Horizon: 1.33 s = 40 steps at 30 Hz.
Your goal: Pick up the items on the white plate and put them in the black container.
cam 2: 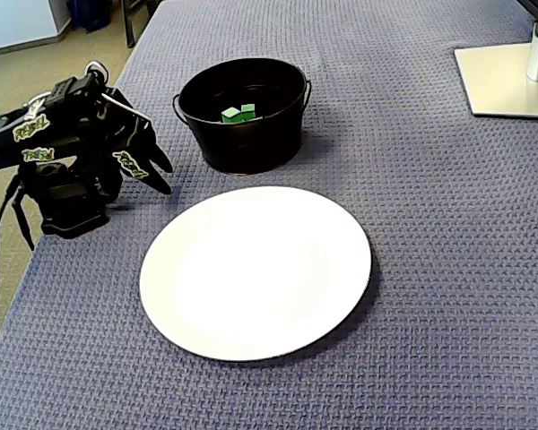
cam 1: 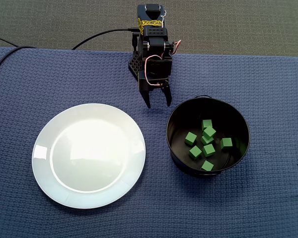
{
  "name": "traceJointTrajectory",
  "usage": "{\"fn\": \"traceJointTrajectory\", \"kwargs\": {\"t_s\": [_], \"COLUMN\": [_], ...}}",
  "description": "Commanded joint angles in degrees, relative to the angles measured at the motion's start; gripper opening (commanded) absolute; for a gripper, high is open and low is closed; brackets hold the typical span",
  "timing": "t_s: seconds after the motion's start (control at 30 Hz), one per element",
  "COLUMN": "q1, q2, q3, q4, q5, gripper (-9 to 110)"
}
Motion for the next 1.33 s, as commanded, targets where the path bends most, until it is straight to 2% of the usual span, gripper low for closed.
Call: {"fn": "traceJointTrajectory", "kwargs": {"t_s": [0.0, 1.3], "q1": [1.23, -0.44], "q2": [-0.18, -0.18], "q3": [0.44, 0.44], "q4": [9.76, 9.93], "q5": [-1.49, -4.22], "gripper": [19, 19]}}
